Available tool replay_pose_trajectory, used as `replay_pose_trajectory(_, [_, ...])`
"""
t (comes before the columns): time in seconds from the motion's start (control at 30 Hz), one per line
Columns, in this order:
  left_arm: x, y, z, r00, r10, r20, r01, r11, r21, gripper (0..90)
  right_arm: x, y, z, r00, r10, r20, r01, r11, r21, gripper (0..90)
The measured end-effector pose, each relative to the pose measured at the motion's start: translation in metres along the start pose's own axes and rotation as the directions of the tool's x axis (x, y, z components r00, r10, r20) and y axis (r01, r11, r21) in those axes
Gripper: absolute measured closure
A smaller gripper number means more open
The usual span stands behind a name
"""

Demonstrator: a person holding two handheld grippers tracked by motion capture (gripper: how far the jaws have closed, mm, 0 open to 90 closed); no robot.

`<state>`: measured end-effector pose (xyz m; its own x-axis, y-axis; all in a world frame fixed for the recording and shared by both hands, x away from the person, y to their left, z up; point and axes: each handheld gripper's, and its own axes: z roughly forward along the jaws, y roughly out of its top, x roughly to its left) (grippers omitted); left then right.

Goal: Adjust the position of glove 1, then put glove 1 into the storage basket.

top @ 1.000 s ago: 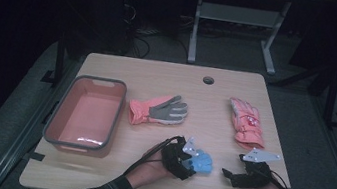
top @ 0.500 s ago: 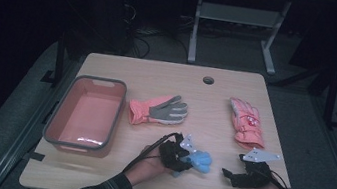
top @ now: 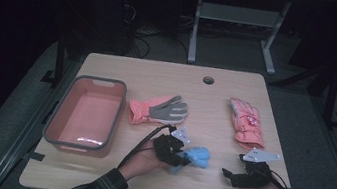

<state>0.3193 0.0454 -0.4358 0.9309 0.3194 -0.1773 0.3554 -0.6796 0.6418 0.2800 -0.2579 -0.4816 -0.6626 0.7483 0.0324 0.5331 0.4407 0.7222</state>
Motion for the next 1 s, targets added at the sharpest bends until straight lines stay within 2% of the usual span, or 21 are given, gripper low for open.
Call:
replay_pose_trajectory(0.33, [0.008,0.002,-0.024,0.9997,-0.014,-0.021,0.014,0.9999,-0.006,71.4,0.000,0.000,0.000,1.0000,0.001,0.000,-0.001,1.000,0.000,13.6])
replay_pose_trajectory(0.77, [0.022,0.000,-0.059,0.9958,-0.069,-0.060,0.067,0.9972,-0.031,71.4,0.000,0.000,0.000,1.0000,0.002,0.000,-0.002,1.000,-0.001,13.6])
replay_pose_trajectory(0.93, [0.028,-0.001,-0.074,0.9918,-0.100,-0.080,0.095,0.9936,-0.061,71.3,0.000,0.000,0.000,1.0000,-0.001,0.001,0.001,1.000,-0.003,13.6])
replay_pose_trajectory(1.0, [0.032,-0.003,-0.081,0.9909,-0.105,-0.085,0.100,0.9932,-0.059,71.4,0.000,0.000,0.000,1.0000,0.001,0.001,-0.001,1.000,-0.004,13.6])
